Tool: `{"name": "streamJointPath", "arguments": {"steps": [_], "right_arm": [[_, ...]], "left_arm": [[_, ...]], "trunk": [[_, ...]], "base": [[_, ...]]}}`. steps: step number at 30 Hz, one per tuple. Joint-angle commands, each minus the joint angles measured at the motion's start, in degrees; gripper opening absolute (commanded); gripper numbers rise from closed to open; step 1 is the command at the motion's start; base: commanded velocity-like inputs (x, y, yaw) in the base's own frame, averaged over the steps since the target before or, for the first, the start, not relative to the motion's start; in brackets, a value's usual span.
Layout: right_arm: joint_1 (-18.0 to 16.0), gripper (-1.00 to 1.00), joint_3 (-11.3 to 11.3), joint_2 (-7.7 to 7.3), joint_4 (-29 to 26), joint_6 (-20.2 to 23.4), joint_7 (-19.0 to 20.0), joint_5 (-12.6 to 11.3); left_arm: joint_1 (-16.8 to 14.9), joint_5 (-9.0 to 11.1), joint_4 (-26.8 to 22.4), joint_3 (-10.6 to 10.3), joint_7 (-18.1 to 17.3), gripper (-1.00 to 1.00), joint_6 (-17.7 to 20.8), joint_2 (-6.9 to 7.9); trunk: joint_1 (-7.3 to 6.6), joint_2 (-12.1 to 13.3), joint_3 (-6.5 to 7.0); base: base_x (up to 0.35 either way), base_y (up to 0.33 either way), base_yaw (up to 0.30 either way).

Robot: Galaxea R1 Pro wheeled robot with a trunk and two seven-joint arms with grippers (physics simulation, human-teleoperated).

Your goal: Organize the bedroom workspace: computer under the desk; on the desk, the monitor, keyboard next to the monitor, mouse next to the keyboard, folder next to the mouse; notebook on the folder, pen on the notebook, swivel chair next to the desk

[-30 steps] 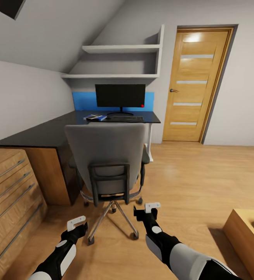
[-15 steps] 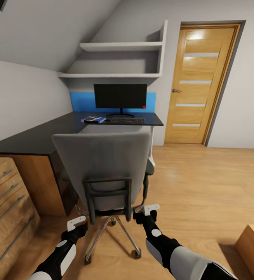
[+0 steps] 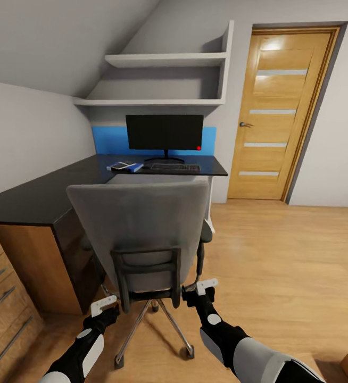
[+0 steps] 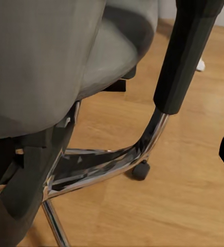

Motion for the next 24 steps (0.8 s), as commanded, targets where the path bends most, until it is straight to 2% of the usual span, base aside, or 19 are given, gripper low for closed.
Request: {"name": "streamJointPath", "arguments": {"steps": [1, 9, 24], "right_arm": [[-0.04, 1.00, 1.69, 0.05, -0.07, 0.13, 0.09, 0.44], [0.32, 1.00, 1.61, 0.05, -0.07, 0.03, 0.07, 0.53], [0.33, 1.00, 1.61, 0.05, -0.07, -0.04, 0.08, 0.60]], "left_arm": [[-0.06, 0.79, 0.00, -0.31, -0.46, 1.00, -0.24, -0.10], [-0.06, 0.79, 0.00, -0.31, -0.42, 1.00, -0.30, -0.10], [-0.06, 0.77, 0.08, -0.31, -0.45, 1.00, -0.33, -0.10]], "trunk": [[0.02, -0.02, -0.05], [0.02, -0.02, -0.05], [0.02, -0.02, -0.05]], "base": [[0.324, 0.000, 0.000], [0.325, -0.012, 0.000], [0.325, -0.087, 0.000]]}}
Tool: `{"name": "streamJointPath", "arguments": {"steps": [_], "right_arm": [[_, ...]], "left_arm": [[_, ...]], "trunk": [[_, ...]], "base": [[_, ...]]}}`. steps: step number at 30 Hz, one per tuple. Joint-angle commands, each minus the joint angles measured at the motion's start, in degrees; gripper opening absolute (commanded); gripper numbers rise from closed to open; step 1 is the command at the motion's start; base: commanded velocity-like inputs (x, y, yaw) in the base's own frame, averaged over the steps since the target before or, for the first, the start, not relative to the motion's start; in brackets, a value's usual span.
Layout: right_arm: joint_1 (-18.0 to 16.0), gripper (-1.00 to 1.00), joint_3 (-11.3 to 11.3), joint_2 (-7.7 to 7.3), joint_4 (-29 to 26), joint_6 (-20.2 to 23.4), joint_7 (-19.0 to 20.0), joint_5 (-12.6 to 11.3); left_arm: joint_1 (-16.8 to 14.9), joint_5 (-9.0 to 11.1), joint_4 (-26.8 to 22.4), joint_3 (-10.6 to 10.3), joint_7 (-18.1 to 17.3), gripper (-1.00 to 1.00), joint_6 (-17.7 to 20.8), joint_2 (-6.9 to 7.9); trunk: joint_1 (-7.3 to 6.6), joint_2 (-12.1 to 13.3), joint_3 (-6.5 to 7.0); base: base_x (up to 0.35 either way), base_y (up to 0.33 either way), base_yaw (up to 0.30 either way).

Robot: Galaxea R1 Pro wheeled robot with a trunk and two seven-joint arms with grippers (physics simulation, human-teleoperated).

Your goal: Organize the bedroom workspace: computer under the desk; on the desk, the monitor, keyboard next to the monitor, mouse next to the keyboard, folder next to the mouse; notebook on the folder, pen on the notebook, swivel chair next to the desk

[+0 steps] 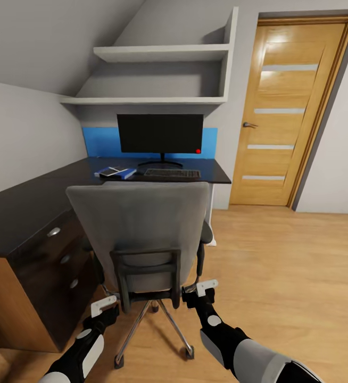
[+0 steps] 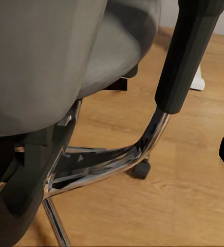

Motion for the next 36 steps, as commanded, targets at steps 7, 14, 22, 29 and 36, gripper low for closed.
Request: {"name": "streamJointPath", "arguments": {"steps": [7, 14, 22, 29, 36], "right_arm": [[-0.03, 1.00, 1.66, 0.04, -0.06, 0.11, 0.06, 0.32], [-0.03, 1.00, 1.66, 0.04, -0.06, 0.11, 0.07, 0.32], [-0.03, 1.00, 1.66, 0.04, -0.03, 0.11, 0.08, 0.32], [-0.03, 1.00, 1.66, 0.04, -0.03, 0.11, 0.09, 0.32], [-0.03, 1.00, 1.66, 0.04, -0.04, 0.11, 0.09, 0.32]], "left_arm": [[-0.08, 0.71, -0.07, -0.32, -0.59, 1.00, -0.24, -0.12], [-0.08, 0.71, -0.07, -0.32, -0.61, 1.00, -0.22, -0.11], [-0.08, 0.72, -0.07, -0.32, -0.60, 1.00, -0.15, -0.06], [-0.08, 0.78, -0.07, -0.32, -0.59, 1.00, -0.15, -0.03], [-0.08, 0.75, -0.07, -0.32, -0.56, 1.00, -0.15, -0.02]], "trunk": [[0.02, -0.02, -0.04], [0.02, -0.02, -0.04], [0.02, -0.02, -0.04], [0.02, -0.02, -0.04], [0.02, -0.02, -0.04]], "base": [[0.325, -0.092, 0.000], [0.325, -0.092, 0.000], [0.326, -0.034, 0.000], [0.327, 0.000, 0.000], [0.327, 0.000, 0.000]]}}
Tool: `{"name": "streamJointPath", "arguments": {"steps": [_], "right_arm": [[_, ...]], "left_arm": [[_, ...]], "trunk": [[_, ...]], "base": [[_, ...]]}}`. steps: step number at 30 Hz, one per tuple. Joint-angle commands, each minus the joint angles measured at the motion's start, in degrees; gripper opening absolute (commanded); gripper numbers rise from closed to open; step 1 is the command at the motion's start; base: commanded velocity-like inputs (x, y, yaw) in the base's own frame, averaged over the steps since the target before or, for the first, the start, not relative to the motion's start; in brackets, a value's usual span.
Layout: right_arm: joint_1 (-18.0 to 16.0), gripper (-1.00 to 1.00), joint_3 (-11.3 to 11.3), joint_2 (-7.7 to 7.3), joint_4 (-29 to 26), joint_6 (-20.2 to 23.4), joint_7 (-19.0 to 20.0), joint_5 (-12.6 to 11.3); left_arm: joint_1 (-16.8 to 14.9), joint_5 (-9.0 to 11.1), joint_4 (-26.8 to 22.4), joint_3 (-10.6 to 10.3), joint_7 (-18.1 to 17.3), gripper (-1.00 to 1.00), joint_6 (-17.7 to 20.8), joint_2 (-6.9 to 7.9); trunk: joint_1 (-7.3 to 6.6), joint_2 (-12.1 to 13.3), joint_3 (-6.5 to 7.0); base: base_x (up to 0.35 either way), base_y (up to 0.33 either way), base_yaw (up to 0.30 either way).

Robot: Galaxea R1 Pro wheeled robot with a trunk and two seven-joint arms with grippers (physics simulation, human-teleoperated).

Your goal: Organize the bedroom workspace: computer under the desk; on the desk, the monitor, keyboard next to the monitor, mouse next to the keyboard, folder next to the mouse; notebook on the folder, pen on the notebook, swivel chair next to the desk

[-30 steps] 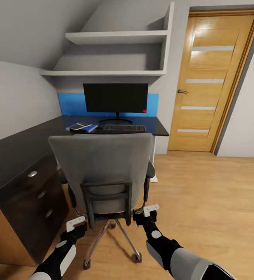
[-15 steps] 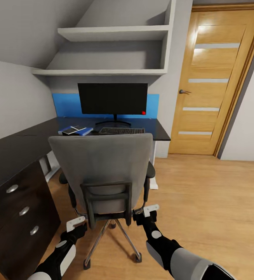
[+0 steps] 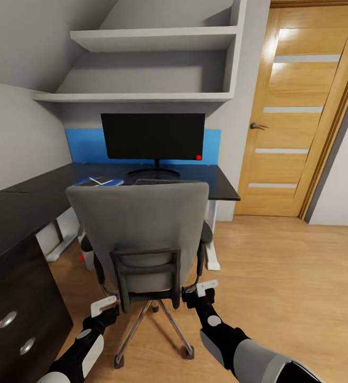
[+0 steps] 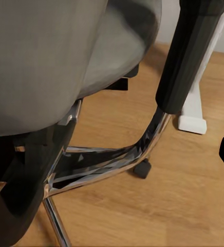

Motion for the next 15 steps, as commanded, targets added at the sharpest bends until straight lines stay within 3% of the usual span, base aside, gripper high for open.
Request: {"name": "streamJointPath", "arguments": {"steps": [1, 15], "right_arm": [[-0.05, 1.00, 1.50, 0.05, -0.07, 0.07, 0.04, 0.37], [0.28, 1.00, 1.50, 0.05, -0.10, 0.07, 0.04, 0.38]], "left_arm": [[-0.07, 0.71, -0.05, -0.26, -0.49, 1.00, -0.23, -0.10], [-0.07, 0.80, -0.05, -0.17, -0.52, 1.00, -0.23, -0.06]], "trunk": [[0.02, -0.02, -0.04], [0.02, -0.02, -0.04]], "base": [[0.327, 0.000, 0.000], [0.318, 0.000, 0.000]]}}
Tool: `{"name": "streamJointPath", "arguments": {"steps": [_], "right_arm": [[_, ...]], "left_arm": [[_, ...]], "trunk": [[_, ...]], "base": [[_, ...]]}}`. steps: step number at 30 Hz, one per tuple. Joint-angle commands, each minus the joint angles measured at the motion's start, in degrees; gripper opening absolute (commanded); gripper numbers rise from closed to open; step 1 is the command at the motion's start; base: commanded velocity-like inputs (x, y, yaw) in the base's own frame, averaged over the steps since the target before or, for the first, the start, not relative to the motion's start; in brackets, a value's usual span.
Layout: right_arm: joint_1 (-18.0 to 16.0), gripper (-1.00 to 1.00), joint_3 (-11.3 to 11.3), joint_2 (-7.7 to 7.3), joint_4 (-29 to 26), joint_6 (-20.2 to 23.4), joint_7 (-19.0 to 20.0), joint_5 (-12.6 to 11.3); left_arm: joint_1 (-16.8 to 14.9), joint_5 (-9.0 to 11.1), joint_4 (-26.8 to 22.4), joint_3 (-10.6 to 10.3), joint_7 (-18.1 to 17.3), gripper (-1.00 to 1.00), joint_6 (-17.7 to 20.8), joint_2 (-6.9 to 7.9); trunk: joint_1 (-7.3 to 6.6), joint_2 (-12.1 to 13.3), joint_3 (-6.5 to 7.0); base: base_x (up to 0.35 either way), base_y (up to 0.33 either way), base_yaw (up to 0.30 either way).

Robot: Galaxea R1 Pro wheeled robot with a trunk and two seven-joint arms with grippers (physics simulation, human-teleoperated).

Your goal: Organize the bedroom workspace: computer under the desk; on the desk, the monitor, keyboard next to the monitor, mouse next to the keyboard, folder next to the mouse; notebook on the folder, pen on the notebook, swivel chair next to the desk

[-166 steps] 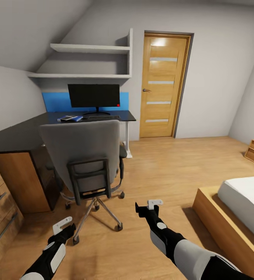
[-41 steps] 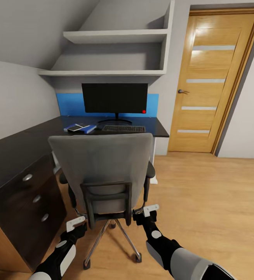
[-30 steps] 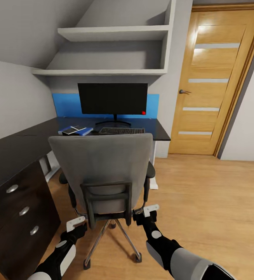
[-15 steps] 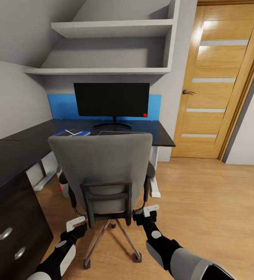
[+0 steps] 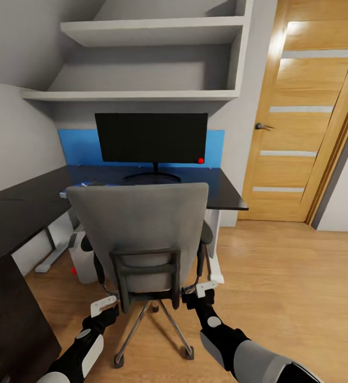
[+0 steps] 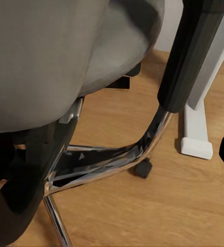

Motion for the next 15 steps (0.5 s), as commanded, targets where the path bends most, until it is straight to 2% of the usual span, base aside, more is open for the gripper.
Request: {"name": "streamJointPath", "arguments": {"steps": [1, 12, 15], "right_arm": [[-0.03, 1.00, 1.56, 0.04, 0.00, 0.11, 0.03, 0.03], [-0.01, 1.00, 1.56, 0.04, 0.03, 0.11, 0.03, 0.03], [-0.01, 1.00, 1.56, 0.04, 0.02, 0.11, 0.03, 0.03]], "left_arm": [[-0.07, 0.80, -0.03, -0.24, -0.47, 1.00, -0.21, -0.03], [-0.07, 0.98, -0.03, -0.12, -0.48, 1.00, -0.15, 0.13], [-0.07, 0.98, -0.03, -0.14, -0.50, 1.00, -0.14, 0.13]], "trunk": [[0.01, -0.02, -0.04], [0.01, -0.02, -0.04], [0.01, -0.02, -0.04]], "base": [[0.146, 0.000, 0.000], [-0.002, 0.000, 0.000], [0.102, 0.000, 0.000]]}}
